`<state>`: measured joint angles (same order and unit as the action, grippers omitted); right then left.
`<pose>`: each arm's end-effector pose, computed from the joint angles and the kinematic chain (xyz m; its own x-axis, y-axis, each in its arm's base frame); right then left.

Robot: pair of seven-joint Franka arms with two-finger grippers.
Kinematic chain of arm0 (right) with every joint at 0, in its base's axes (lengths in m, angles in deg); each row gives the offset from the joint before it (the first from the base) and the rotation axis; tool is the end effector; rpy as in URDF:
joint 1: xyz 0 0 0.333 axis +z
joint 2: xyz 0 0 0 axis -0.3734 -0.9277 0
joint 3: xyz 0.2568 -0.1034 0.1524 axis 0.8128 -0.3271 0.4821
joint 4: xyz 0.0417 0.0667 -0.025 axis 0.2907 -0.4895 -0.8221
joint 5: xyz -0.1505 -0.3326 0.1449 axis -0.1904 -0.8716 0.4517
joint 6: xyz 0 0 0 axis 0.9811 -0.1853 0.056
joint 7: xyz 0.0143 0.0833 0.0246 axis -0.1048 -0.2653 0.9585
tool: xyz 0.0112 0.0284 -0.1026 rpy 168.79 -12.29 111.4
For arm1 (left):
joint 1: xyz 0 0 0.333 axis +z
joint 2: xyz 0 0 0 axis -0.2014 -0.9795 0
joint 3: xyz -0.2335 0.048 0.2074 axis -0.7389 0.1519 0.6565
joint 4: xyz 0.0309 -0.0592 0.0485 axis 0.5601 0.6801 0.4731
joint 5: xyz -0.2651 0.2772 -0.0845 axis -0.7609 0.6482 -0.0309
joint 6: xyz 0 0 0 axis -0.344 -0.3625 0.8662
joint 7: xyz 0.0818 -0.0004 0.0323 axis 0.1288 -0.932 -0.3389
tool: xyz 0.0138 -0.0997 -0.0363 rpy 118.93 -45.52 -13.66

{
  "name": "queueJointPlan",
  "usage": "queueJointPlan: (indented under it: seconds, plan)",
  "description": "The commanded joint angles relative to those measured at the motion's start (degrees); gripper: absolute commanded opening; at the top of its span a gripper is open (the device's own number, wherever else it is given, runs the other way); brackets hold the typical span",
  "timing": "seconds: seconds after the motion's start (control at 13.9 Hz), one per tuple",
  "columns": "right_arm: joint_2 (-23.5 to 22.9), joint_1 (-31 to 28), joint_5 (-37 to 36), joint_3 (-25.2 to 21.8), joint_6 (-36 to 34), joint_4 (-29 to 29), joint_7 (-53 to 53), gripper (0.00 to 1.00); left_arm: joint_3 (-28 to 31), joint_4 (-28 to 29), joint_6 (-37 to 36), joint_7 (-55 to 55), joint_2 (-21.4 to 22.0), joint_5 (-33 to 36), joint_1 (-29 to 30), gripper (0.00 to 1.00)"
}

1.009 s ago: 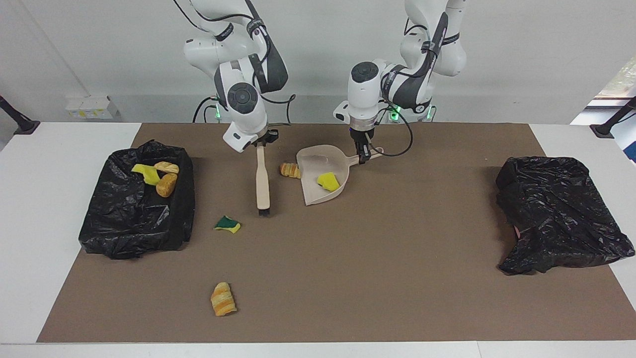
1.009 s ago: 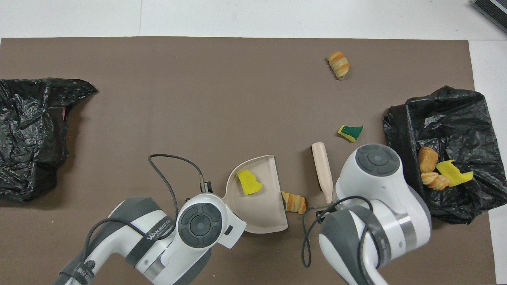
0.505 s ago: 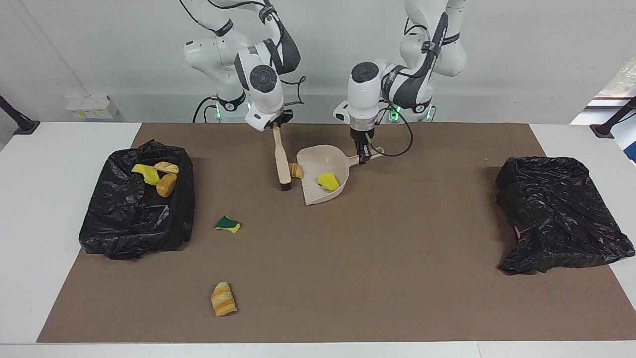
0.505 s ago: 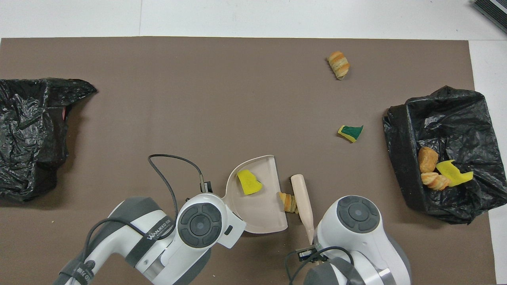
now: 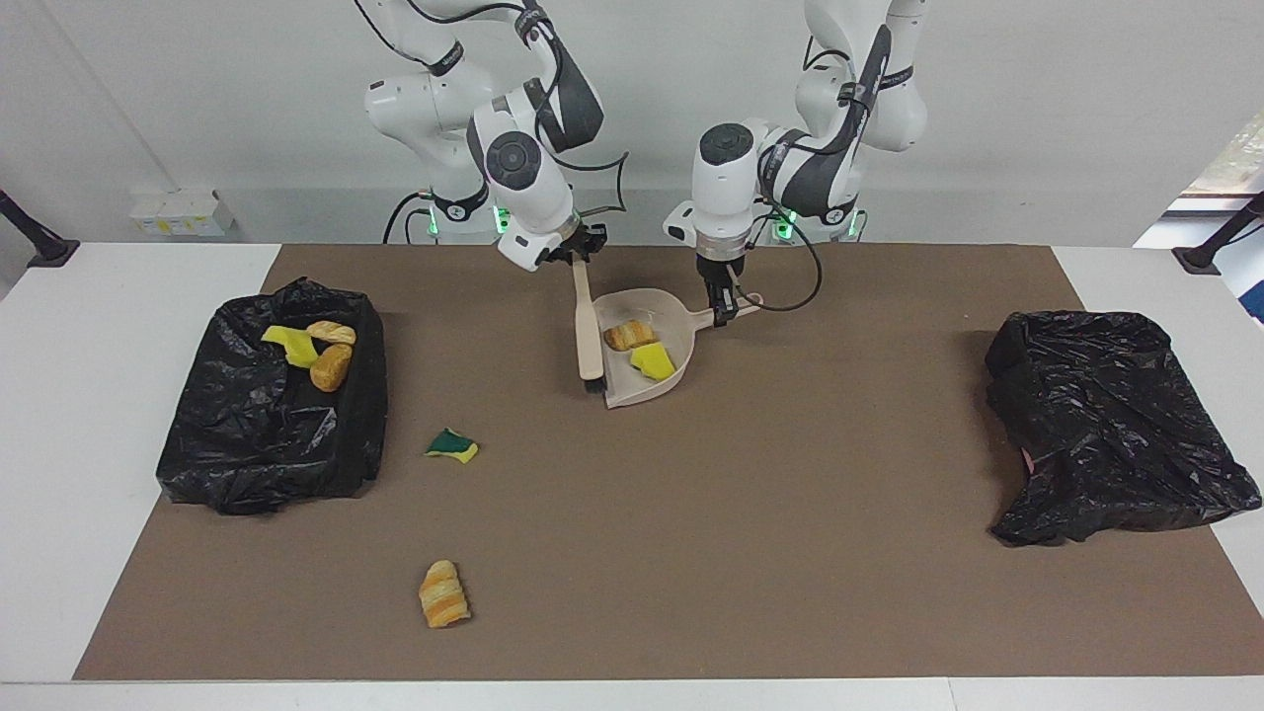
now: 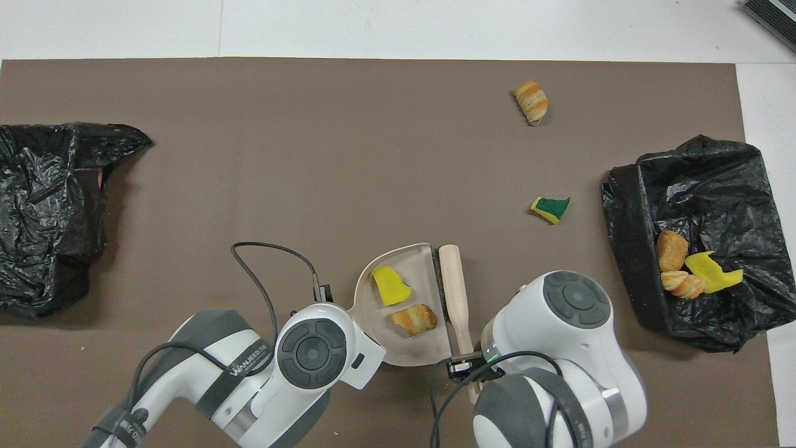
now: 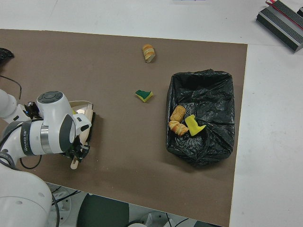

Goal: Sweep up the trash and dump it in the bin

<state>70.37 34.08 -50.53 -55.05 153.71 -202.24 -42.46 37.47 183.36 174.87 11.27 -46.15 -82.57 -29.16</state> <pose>0.3923 0.2297 0.3883 0.9303 0.1232 -0.3455 0.0628 -0.9815 -0.1808 0.3710 -0.3317 0.3574 0.1159 -0.9905 -0.0734 -0.9927 -0.1131 -0.0414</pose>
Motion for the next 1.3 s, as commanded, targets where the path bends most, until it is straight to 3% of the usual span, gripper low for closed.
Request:
queueJointPlan:
  seconds: [0.0, 0.14, 0.43, 0.65, 1.01, 1.23]
  plan:
    - [-2.9, -4.7, -4.6, 0.1, -2.5, 6.2, 4.5, 0.0, 0.2, 0.1, 1.6, -2.3, -0.7, 0.4, 2.4, 0.0]
    - [-6.9, -5.6, -10.7, 0.0, -2.9, 11.4, 5.3, 0.0, 0.2, -1.9, 1.6, -4.3, -2.3, 0.4, 3.7, 0.0]
    - [-18.4, -9.1, -22.3, 0.2, -11.8, 31.8, 6.7, 0.0, 0.3, -5.5, 0.9, -4.9, -4.5, 0.4, 5.0, 0.0]
    - [-26.0, -11.1, -30.6, 0.2, -13.4, 41.2, 15.3, 0.0, 0.2, -6.3, 0.1, -9.2, -4.6, 0.4, 4.8, 0.0]
    - [-43.5, -11.4, -43.8, 0.2, -17.7, 65.4, 24.9, 0.0, 0.2, -6.4, 0.0, -10.3, -4.8, 0.4, 4.2, 0.0]
    - [-50.4, -11.1, -55.2, 0.4, -13.7, 71.3, 30.6, 0.0, 0.2, -6.3, -0.2, -10.3, -4.7, 0.4, 4.1, 0.0]
